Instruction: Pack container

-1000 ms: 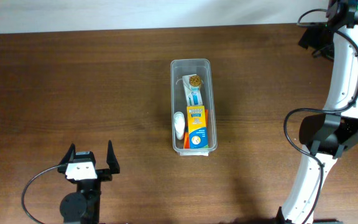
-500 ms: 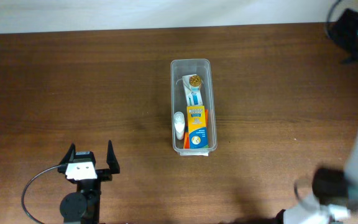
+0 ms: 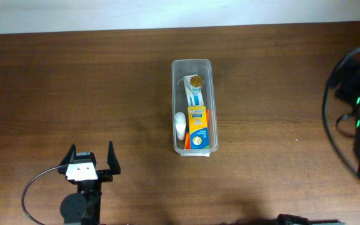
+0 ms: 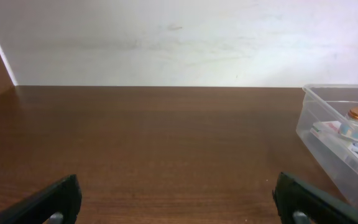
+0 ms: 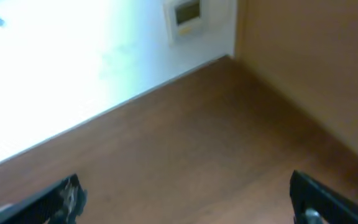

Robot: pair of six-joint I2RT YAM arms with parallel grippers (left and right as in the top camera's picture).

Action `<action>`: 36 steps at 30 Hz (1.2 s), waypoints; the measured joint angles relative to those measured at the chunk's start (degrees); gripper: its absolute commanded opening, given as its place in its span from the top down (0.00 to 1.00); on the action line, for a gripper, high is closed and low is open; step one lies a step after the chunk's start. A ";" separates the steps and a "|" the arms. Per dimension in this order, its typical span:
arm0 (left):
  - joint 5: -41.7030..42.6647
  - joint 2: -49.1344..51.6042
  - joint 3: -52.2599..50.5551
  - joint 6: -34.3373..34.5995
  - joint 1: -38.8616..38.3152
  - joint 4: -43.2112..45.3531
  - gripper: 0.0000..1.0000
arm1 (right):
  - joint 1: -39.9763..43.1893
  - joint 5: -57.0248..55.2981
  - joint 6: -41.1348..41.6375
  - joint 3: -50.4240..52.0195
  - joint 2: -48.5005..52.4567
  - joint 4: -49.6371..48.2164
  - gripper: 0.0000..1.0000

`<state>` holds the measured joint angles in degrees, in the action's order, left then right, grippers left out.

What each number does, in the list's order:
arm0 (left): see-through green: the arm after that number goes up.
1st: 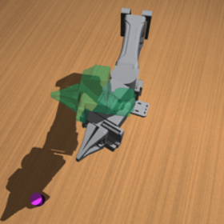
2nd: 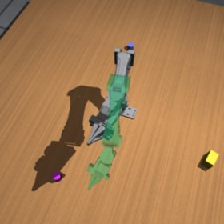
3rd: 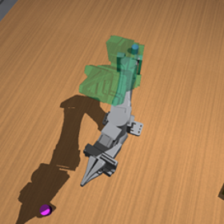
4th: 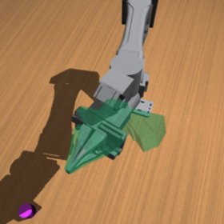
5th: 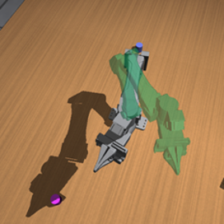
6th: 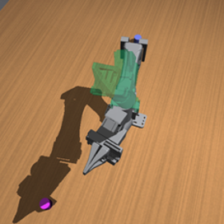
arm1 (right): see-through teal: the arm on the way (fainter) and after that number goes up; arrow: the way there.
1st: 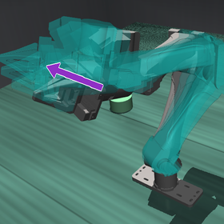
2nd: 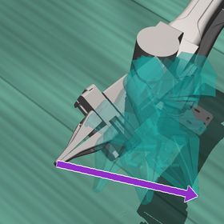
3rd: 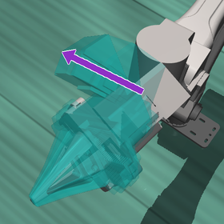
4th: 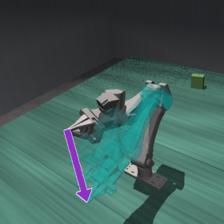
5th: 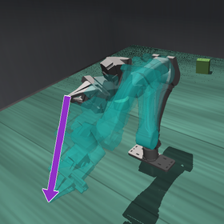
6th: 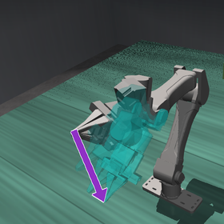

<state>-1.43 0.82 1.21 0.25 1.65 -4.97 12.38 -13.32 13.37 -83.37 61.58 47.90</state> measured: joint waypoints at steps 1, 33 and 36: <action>0.00 0.00 0.00 0.00 0.00 -0.02 0.01 | 0.00 0.48 -0.11 2.62 -2.29 -2.40 0.02; 0.00 -0.02 -0.07 0.00 0.00 0.02 0.01 | -12.59 6.03 -11.02 70.07 -51.82 -51.65 0.02; 0.00 -0.02 -0.04 0.00 0.00 0.02 0.01 | -12.59 6.40 -11.04 71.60 -53.18 -51.63 0.01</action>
<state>-1.43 0.80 1.17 0.25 1.65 -4.95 -0.21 -6.92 2.33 -11.77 8.40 -3.73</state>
